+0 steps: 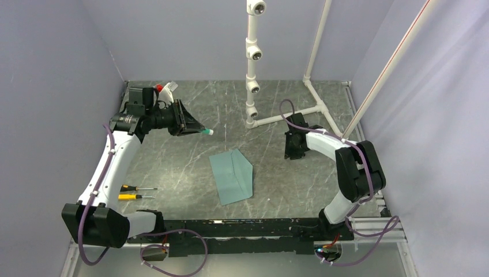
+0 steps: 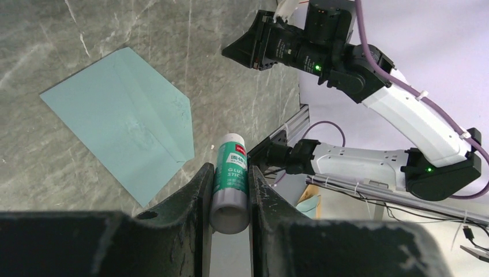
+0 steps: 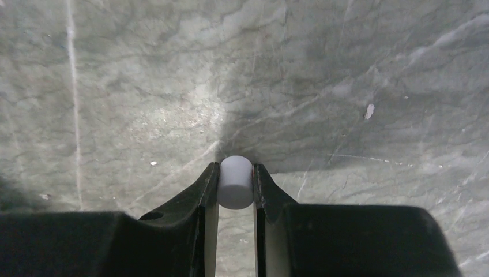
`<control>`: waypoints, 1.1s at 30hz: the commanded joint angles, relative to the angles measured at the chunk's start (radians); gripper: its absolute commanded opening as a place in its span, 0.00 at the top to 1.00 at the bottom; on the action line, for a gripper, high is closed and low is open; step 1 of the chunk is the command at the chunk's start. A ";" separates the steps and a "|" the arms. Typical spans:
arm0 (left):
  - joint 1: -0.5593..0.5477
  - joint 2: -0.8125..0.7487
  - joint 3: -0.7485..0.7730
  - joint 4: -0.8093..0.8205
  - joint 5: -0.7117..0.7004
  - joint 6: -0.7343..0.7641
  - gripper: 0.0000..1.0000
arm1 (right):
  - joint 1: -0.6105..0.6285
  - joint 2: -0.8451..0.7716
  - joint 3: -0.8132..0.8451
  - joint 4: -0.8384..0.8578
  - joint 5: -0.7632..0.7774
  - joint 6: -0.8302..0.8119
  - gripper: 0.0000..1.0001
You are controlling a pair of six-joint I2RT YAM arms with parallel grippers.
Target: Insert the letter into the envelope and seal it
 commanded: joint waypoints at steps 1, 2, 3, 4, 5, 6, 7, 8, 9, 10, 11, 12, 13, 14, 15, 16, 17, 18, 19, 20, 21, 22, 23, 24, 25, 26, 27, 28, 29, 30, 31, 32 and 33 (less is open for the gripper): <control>-0.004 -0.003 0.050 -0.014 -0.021 0.044 0.98 | -0.003 0.026 0.053 -0.027 -0.013 -0.034 0.92; -0.004 -0.004 0.049 -0.015 -0.023 0.045 0.97 | -0.003 0.031 0.060 -0.033 -0.010 -0.036 0.87; -0.004 -0.007 0.048 -0.015 -0.024 0.045 0.98 | -0.003 0.034 0.066 -0.038 -0.006 -0.040 0.82; -0.004 -0.008 0.046 -0.014 -0.025 0.045 0.98 | -0.003 0.036 0.071 -0.043 -0.002 -0.044 0.75; -0.004 -0.010 0.045 -0.015 -0.027 0.043 0.98 | -0.003 0.039 0.075 -0.048 0.001 -0.046 0.70; -0.004 -0.012 0.046 -0.013 -0.030 0.042 0.98 | -0.003 0.039 0.078 -0.051 0.004 -0.048 0.65; -0.004 -0.016 0.047 -0.011 -0.029 0.040 0.97 | -0.003 0.039 0.083 -0.055 0.005 -0.051 0.62; -0.004 -0.020 0.049 -0.005 -0.029 0.040 0.97 | -0.003 0.038 0.088 -0.058 0.004 -0.054 0.59; -0.004 -0.024 0.050 -0.001 -0.030 0.040 0.98 | -0.003 0.036 0.092 -0.064 0.004 -0.055 0.56; -0.004 -0.027 0.054 0.002 -0.032 0.038 0.98 | -0.003 0.035 0.097 -0.067 0.002 -0.057 0.55; -0.004 -0.028 0.055 0.005 -0.032 0.038 0.98 | -0.003 0.032 0.104 -0.073 0.002 -0.058 0.53; -0.004 -0.028 0.057 0.007 -0.028 0.038 0.97 | -0.003 0.026 0.110 -0.078 0.003 -0.058 0.52; -0.004 -0.027 0.058 0.008 -0.023 0.038 0.97 | -0.003 0.018 0.116 -0.082 0.003 -0.058 0.50; -0.004 -0.028 0.057 0.012 -0.019 0.035 0.97 | -0.003 0.007 0.121 -0.085 0.000 -0.058 0.49; -0.004 -0.028 0.054 0.017 -0.016 0.032 0.97 | -0.003 -0.003 0.128 -0.091 -0.002 -0.058 0.49; -0.004 -0.028 0.050 0.023 -0.009 0.028 0.97 | -0.003 -0.014 0.138 -0.100 -0.003 -0.058 0.48; -0.004 -0.028 0.048 0.030 -0.002 0.024 0.97 | -0.003 -0.027 0.146 -0.107 -0.005 -0.057 0.48; -0.004 -0.028 0.045 0.039 0.005 0.018 0.97 | -0.003 -0.045 0.156 -0.115 -0.007 -0.057 0.47; -0.004 -0.027 0.042 0.047 0.014 0.013 0.97 | -0.003 -0.070 0.165 -0.118 -0.013 -0.057 0.47; -0.005 -0.026 0.040 0.058 0.024 0.007 0.97 | -0.003 -0.104 0.167 -0.110 -0.023 -0.058 0.47; -0.007 -0.024 0.040 0.067 0.033 0.005 0.97 | -0.002 -0.148 0.162 -0.091 -0.037 -0.058 0.48; -0.010 -0.022 0.040 0.074 0.042 0.001 0.97 | -0.002 -0.212 0.143 -0.052 -0.058 -0.059 0.50; -0.016 -0.020 0.041 0.081 0.048 -0.003 0.98 | -0.002 -0.290 0.097 0.024 -0.102 -0.063 0.49; -0.022 -0.017 0.041 0.088 0.053 -0.009 0.98 | -0.002 -0.384 0.037 0.111 -0.151 -0.066 0.46; -0.028 -0.014 0.040 0.098 0.062 -0.015 0.98 | -0.002 -0.471 -0.023 0.216 -0.211 -0.068 0.44; -0.034 -0.011 0.036 0.113 0.074 -0.024 0.97 | -0.002 -0.547 -0.077 0.298 -0.273 -0.072 0.41; -0.042 -0.005 0.032 0.126 0.086 -0.034 0.98 | -0.002 -0.610 -0.114 0.375 -0.347 -0.077 0.39; -0.050 0.000 0.029 0.142 0.098 -0.044 0.97 | -0.001 -0.667 -0.137 0.432 -0.419 -0.075 0.38; -0.064 0.008 0.027 0.153 0.109 -0.050 0.98 | 0.000 -0.693 -0.149 0.498 -0.491 -0.068 0.37; -0.077 0.014 0.027 0.168 0.119 -0.054 0.98 | 0.001 -0.711 -0.151 0.541 -0.568 -0.060 0.36; -0.094 0.022 0.026 0.181 0.131 -0.061 0.98 | 0.005 -0.718 -0.147 0.581 -0.642 -0.050 0.36; -0.110 0.031 0.025 0.197 0.154 -0.065 0.98 | 0.011 -0.717 -0.134 0.608 -0.700 -0.034 0.35; -0.127 0.039 0.024 0.216 0.172 -0.070 0.98 | 0.018 -0.709 -0.115 0.628 -0.745 -0.022 0.35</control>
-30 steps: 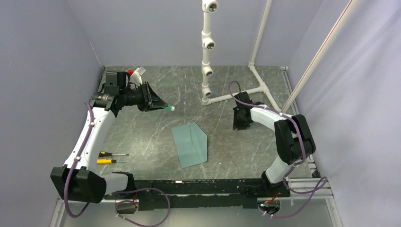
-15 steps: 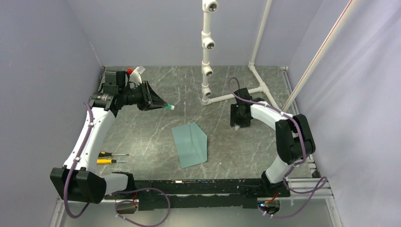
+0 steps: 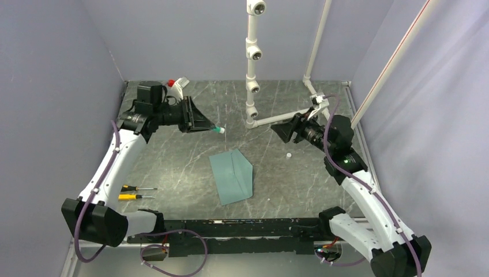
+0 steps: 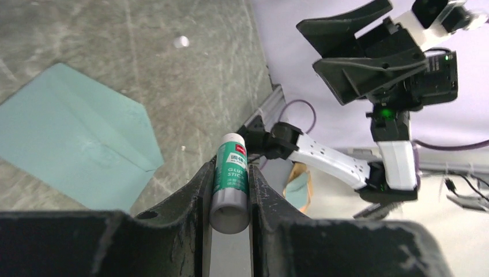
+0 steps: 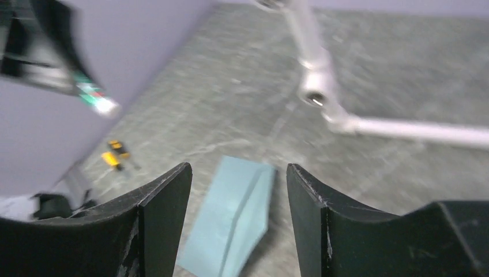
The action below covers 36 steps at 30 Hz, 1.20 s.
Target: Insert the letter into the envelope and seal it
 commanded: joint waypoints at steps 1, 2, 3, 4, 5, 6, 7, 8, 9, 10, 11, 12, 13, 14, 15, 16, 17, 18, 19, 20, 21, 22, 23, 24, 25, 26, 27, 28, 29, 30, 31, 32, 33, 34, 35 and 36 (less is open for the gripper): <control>-0.072 0.037 0.009 0.122 0.114 -0.035 0.98 | 0.030 0.039 0.046 0.267 -0.354 0.039 0.34; -0.090 0.048 0.011 0.128 0.122 -0.034 0.97 | 0.047 0.056 0.070 0.278 -0.389 0.038 0.34; -0.107 0.058 0.014 0.129 0.127 -0.028 0.98 | 0.069 0.073 0.101 0.274 -0.406 0.026 0.33; -0.125 0.067 0.020 0.128 0.129 -0.018 0.98 | 0.109 0.094 0.133 0.259 -0.414 0.000 0.33; -0.140 0.076 0.025 0.130 0.135 -0.013 0.98 | 0.143 0.115 0.165 0.232 -0.417 -0.039 0.33; -0.154 0.084 0.028 0.134 0.140 -0.009 0.98 | 0.177 0.137 0.200 0.199 -0.407 -0.083 0.33; -0.164 0.088 0.031 0.142 0.147 -0.008 0.98 | 0.211 0.163 0.234 0.160 -0.401 -0.130 0.32; -0.172 0.091 0.032 0.151 0.150 -0.009 0.97 | 0.236 0.191 0.266 0.120 -0.398 -0.168 0.32; -0.178 0.092 0.030 0.164 0.157 -0.012 0.98 | 0.255 0.220 0.299 0.085 -0.404 -0.201 0.32; -0.183 0.090 0.028 0.176 0.163 -0.017 0.97 | 0.269 0.246 0.326 0.044 -0.418 -0.229 0.32; -0.187 0.089 0.026 0.186 0.169 -0.021 0.98 | 0.282 0.269 0.354 0.011 -0.427 -0.257 0.33; -0.190 0.086 0.024 0.195 0.172 -0.022 0.97 | 0.292 0.288 0.376 -0.016 -0.439 -0.278 0.33; -0.192 0.083 0.022 0.198 0.173 -0.023 0.98 | 0.301 0.308 0.397 -0.048 -0.447 -0.299 0.34; -0.192 0.079 0.021 0.202 0.173 -0.026 0.98 | 0.309 0.318 0.412 -0.070 -0.445 -0.315 0.35; -0.193 0.076 0.019 0.207 0.175 -0.028 0.98 | 0.316 0.329 0.424 -0.090 -0.441 -0.334 0.37; -0.194 0.072 0.016 0.212 0.175 -0.031 0.98 | 0.322 0.338 0.435 -0.110 -0.423 -0.349 0.41; -0.194 0.069 0.015 0.218 0.176 -0.033 0.98 | 0.332 0.341 0.444 -0.132 -0.391 -0.366 0.44; -0.194 0.067 0.015 0.220 0.174 -0.034 0.98 | 0.338 0.342 0.452 -0.150 -0.370 -0.395 0.46; -0.194 0.065 0.015 0.218 0.171 -0.034 0.98 | 0.342 0.341 0.456 -0.157 -0.356 -0.413 0.48; -0.194 0.064 0.016 0.218 0.170 -0.033 0.98 | 0.343 0.340 0.456 -0.161 -0.345 -0.424 0.49; -0.194 0.064 0.016 0.218 0.168 -0.033 0.98 | 0.344 0.340 0.458 -0.166 -0.339 -0.434 0.49; -0.194 0.065 0.017 0.219 0.169 -0.034 0.98 | 0.346 0.343 0.463 -0.176 -0.338 -0.447 0.49; -0.194 0.066 0.019 0.220 0.172 -0.035 0.97 | 0.347 0.350 0.471 -0.188 -0.340 -0.457 0.49; -0.194 0.066 0.019 0.222 0.173 -0.036 0.97 | 0.350 0.356 0.479 -0.201 -0.338 -0.467 0.50; -0.194 0.066 0.021 0.223 0.174 -0.036 0.97 | 0.355 0.364 0.486 -0.211 -0.331 -0.474 0.51; -0.194 0.066 0.022 0.222 0.175 -0.036 0.98 | 0.359 0.370 0.493 -0.221 -0.326 -0.484 0.52; -0.194 0.066 0.023 0.225 0.179 -0.037 0.98 | 0.365 0.374 0.497 -0.226 -0.318 -0.489 0.54; -0.194 0.066 0.021 0.229 0.182 -0.039 0.98 | 0.370 0.379 0.497 -0.223 -0.309 -0.490 0.56; -0.194 0.065 0.019 0.234 0.185 -0.042 0.98 | 0.373 0.380 0.498 -0.217 -0.303 -0.487 0.57; -0.194 0.064 0.018 0.241 0.191 -0.045 0.98 | 0.374 0.385 0.496 -0.207 -0.298 -0.483 0.59; -0.194 0.064 0.017 0.251 0.201 -0.050 0.98 | 0.376 0.386 0.496 -0.200 -0.297 -0.478 0.60; -0.194 0.064 0.017 0.258 0.210 -0.054 0.98 | 0.376 0.387 0.497 -0.194 -0.299 -0.477 0.61; -0.194 0.064 0.016 0.262 0.214 -0.057 0.98 | 0.376 0.388 0.498 -0.190 -0.299 -0.478 0.62; -0.194 0.063 0.017 0.262 0.214 -0.056 0.98 | 0.377 0.390 0.500 -0.188 -0.293 -0.477 0.64; -0.194 0.063 0.020 0.260 0.212 -0.053 0.98 | 0.377 0.391 0.504 -0.190 -0.286 -0.477 0.65; -0.194 0.063 0.021 0.257 0.209 -0.050 0.98 | 0.377 0.394 0.510 -0.198 -0.282 -0.479 0.67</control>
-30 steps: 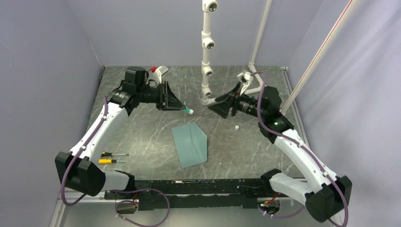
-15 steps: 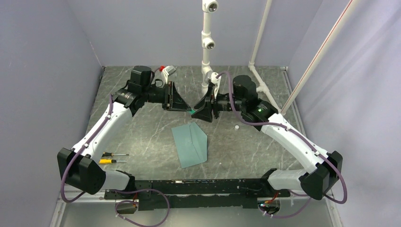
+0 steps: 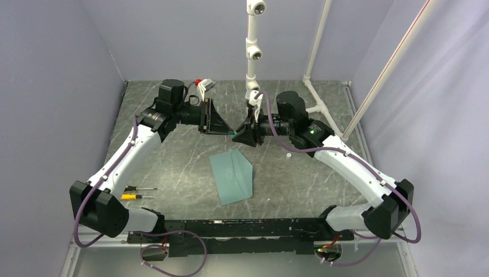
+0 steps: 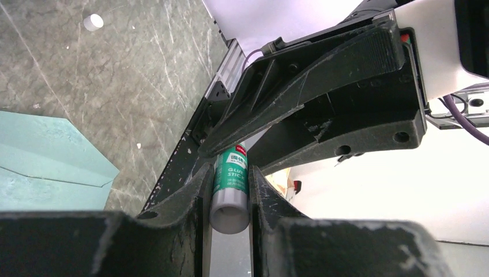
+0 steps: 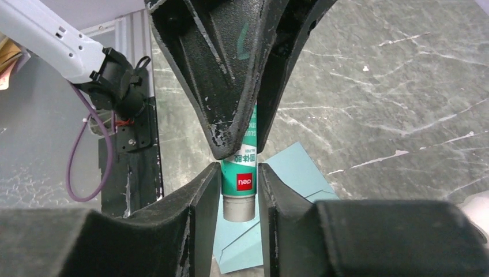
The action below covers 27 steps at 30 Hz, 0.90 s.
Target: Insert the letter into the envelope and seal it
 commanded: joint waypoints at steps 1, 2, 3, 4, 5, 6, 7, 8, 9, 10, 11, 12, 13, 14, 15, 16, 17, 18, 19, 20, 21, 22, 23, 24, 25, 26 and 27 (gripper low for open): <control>-0.003 -0.037 0.024 0.045 0.036 -0.004 0.98 | 0.006 0.004 0.060 0.008 0.024 -0.027 0.71; -0.003 -0.037 0.024 0.047 0.034 -0.006 0.98 | 0.007 0.005 0.064 0.003 0.025 -0.026 0.78; -0.003 -0.039 0.023 0.053 0.032 -0.010 0.98 | 0.008 0.006 0.067 0.000 0.028 -0.022 0.84; -0.003 -0.041 0.024 0.062 0.026 -0.014 0.95 | 0.008 0.005 0.069 0.001 0.031 -0.015 0.91; -0.003 -0.044 0.023 0.065 0.018 -0.017 0.92 | 0.008 0.004 0.069 0.004 0.036 -0.008 0.96; -0.003 -0.049 0.021 0.074 0.009 -0.020 0.87 | 0.008 0.002 0.067 0.013 0.039 0.008 1.00; -0.003 -0.057 0.018 0.091 -0.003 -0.023 0.80 | 0.008 0.001 0.064 0.027 0.046 0.030 1.00; -0.003 -0.067 0.012 0.115 -0.023 -0.027 0.69 | 0.008 0.000 0.056 0.072 0.062 0.091 1.00; -0.003 -0.083 -0.002 0.152 -0.056 -0.034 0.58 | 0.008 -0.001 0.039 0.128 0.071 0.158 1.00; -0.003 -0.103 -0.023 0.208 -0.106 -0.049 0.53 | 0.008 -0.005 0.018 0.190 0.080 0.227 1.00; -0.003 -0.125 -0.048 0.263 -0.168 -0.063 0.50 | 0.008 -0.012 -0.012 0.267 0.093 0.301 1.00; -0.003 -0.145 -0.075 0.309 -0.232 -0.074 0.46 | 0.008 -0.021 -0.044 0.356 0.113 0.380 1.00; -0.003 -0.166 -0.100 0.355 -0.294 -0.087 0.41 | 0.008 -0.029 -0.075 0.444 0.136 0.462 1.00; -0.003 -0.189 -0.131 0.429 -0.340 -0.105 0.38 | 0.008 -0.035 -0.102 0.514 0.159 0.529 1.00; -0.003 -0.199 -0.162 0.491 -0.377 -0.121 0.36 | 0.008 -0.041 -0.123 0.576 0.192 0.593 1.00; -0.003 -0.213 -0.187 0.549 -0.399 -0.142 0.35 | 0.008 -0.046 -0.138 0.622 0.225 0.642 1.00; -0.003 -0.223 -0.213 0.593 -0.421 -0.166 0.35 | 0.008 -0.048 -0.153 0.659 0.257 0.683 1.00; -0.003 -0.230 -0.238 0.641 -0.440 -0.192 0.35 | 0.008 -0.047 -0.157 0.693 0.271 0.714 1.00; -0.005 -0.238 -0.261 0.692 -0.454 -0.216 0.36 | 0.008 -0.044 -0.152 0.710 0.272 0.736 1.00; -0.005 -0.241 -0.284 0.736 -0.464 -0.242 0.37 | 0.008 -0.037 -0.139 0.709 0.273 0.757 1.00; -0.005 -0.243 -0.302 0.778 -0.468 -0.255 0.41 | 0.008 -0.028 -0.130 0.710 0.265 0.780 1.00; -0.005 -0.241 -0.321 0.814 -0.463 -0.266 0.47 | 0.008 -0.021 -0.126 0.723 0.254 0.808 1.00; -0.006 -0.237 -0.330 0.845 -0.453 -0.272 0.51 | 0.008 -0.016 -0.130 0.749 0.248 0.843 1.00; -0.006 -0.233 -0.334 0.862 -0.444 -0.275 0.53 | 0.008 -0.010 -0.141 0.789 0.236 0.881 1.00; -0.006 -0.230 -0.334 0.871 -0.431 -0.272 0.55 | 0.008 0.001 -0.147 0.829 0.217 0.919 1.00; -0.006 -0.229 -0.332 0.871 -0.427 -0.265 0.55 | 0.008 0.012 -0.148 0.853 0.199 0.946 1.00; -0.006 -0.231 -0.329 0.863 -0.432 -0.256 0.54 | 0.008 0.023 -0.143 0.863 0.185 0.970 1.00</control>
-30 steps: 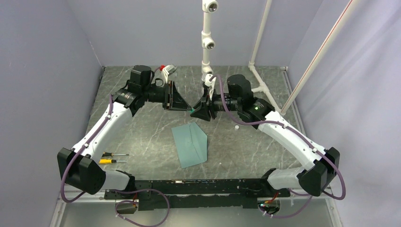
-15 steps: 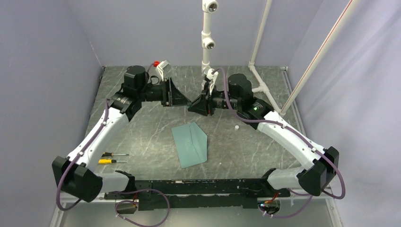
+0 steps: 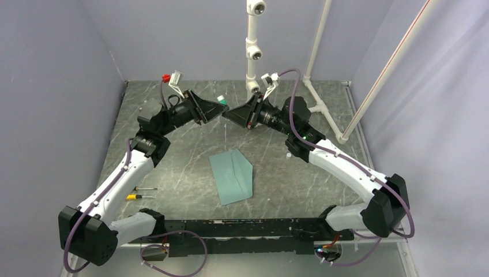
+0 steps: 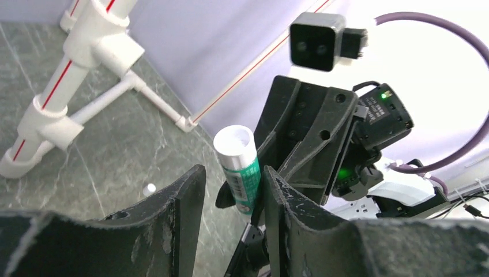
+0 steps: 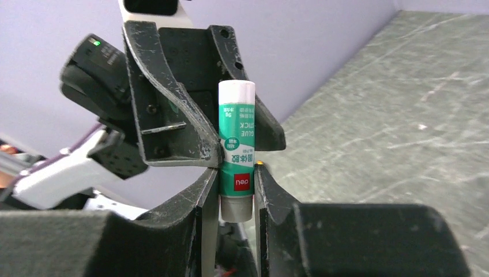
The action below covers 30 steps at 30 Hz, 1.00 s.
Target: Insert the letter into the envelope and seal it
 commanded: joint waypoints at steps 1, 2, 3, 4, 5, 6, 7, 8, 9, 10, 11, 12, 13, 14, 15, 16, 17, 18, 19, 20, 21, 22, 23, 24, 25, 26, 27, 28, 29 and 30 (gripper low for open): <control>-0.005 -0.005 -0.002 0.107 -0.023 -0.007 0.54 | 0.005 0.025 0.025 0.246 -0.057 0.196 1.00; -0.005 -0.010 -0.003 0.104 -0.034 0.003 0.54 | 0.005 0.031 0.021 0.260 -0.064 0.210 1.00; -0.004 -0.016 -0.004 0.105 -0.046 0.008 0.54 | 0.005 0.032 0.012 0.273 -0.067 0.218 1.00; -0.005 -0.020 -0.004 0.105 -0.053 0.014 0.55 | 0.005 0.031 0.005 0.281 -0.066 0.222 1.00; -0.004 -0.022 -0.004 0.105 -0.055 0.016 0.62 | 0.005 0.031 0.004 0.282 -0.066 0.224 1.00; -0.005 -0.019 -0.006 0.111 -0.050 0.016 0.74 | 0.005 0.033 0.004 0.283 -0.067 0.227 1.00; -0.005 -0.016 -0.007 0.120 -0.040 0.012 0.84 | 0.005 0.035 0.005 0.289 -0.070 0.232 1.00; -0.005 -0.012 -0.007 0.125 -0.028 0.009 0.90 | 0.005 0.041 0.001 0.302 -0.075 0.241 1.00; -0.005 -0.007 -0.005 0.124 -0.017 0.009 0.95 | 0.005 0.046 -0.003 0.320 -0.077 0.252 1.00; -0.005 -0.005 -0.001 0.117 -0.008 0.013 0.97 | 0.005 0.050 -0.008 0.331 -0.077 0.259 1.00; -0.005 -0.004 0.002 0.109 0.002 0.020 0.97 | 0.005 0.055 -0.008 0.336 -0.081 0.262 1.00; -0.005 -0.008 0.005 0.098 0.009 0.030 0.98 | 0.005 0.060 -0.006 0.337 -0.087 0.260 1.00; -0.005 -0.012 0.009 0.082 0.013 0.047 0.98 | 0.005 0.059 -0.006 0.330 -0.091 0.252 1.00; -0.005 -0.017 0.016 0.055 0.015 0.068 0.98 | 0.005 0.053 -0.004 0.311 -0.097 0.235 1.00; -0.005 -0.023 0.024 0.025 0.015 0.101 0.98 | 0.003 0.044 -0.002 0.281 -0.100 0.204 0.92; -0.005 -0.031 0.035 -0.016 0.018 0.134 0.97 | 0.002 0.028 0.004 0.221 -0.087 0.155 0.76; -0.005 -0.038 0.045 -0.061 0.017 0.176 0.97 | 0.000 0.012 0.014 0.118 -0.059 0.111 0.56; -0.005 -0.045 0.057 -0.104 0.016 0.218 0.98 | -0.001 -0.005 0.027 0.070 -0.036 0.078 0.42; -0.005 -0.052 0.072 -0.157 0.021 0.269 0.98 | -0.007 -0.014 0.038 0.013 -0.037 0.051 0.36; -0.005 -0.055 0.091 -0.206 0.056 0.342 0.98 | -0.012 -0.021 0.047 -0.031 -0.050 0.032 0.32; -0.004 -0.052 0.128 -0.284 0.117 0.435 0.98 | -0.016 -0.028 0.053 -0.053 -0.063 0.018 0.30; -0.005 -0.045 0.180 -0.412 0.154 0.595 0.97 | -0.017 -0.037 0.054 -0.068 -0.072 0.013 0.30; -0.005 -0.033 0.234 -0.529 0.162 0.684 0.98 | -0.018 -0.044 0.054 -0.074 -0.083 0.011 0.30; -0.004 -0.021 0.281 -0.660 0.173 0.757 0.98 | -0.018 -0.049 0.055 -0.080 -0.092 0.011 0.31; -0.004 -0.009 0.316 -0.727 0.185 0.821 0.98 | -0.017 -0.053 0.062 -0.090 -0.083 0.015 0.32; -0.004 0.004 0.341 -0.773 0.198 0.860 0.97 | -0.017 -0.053 0.072 -0.103 -0.066 0.021 0.34; -0.004 0.012 0.359 -0.806 0.210 0.886 0.98 | -0.017 -0.051 0.085 -0.111 -0.050 0.026 0.35; -0.004 0.021 0.366 -0.826 0.213 0.903 0.98 | -0.016 -0.045 0.103 -0.114 -0.039 0.034 0.36; -0.004 0.027 0.373 -0.840 0.212 0.905 0.98 | -0.016 -0.033 0.126 -0.124 -0.026 0.048 0.39; -0.004 0.032 0.372 -0.847 0.211 0.938 0.98 | -0.016 -0.015 0.156 -0.144 -0.009 0.064 0.42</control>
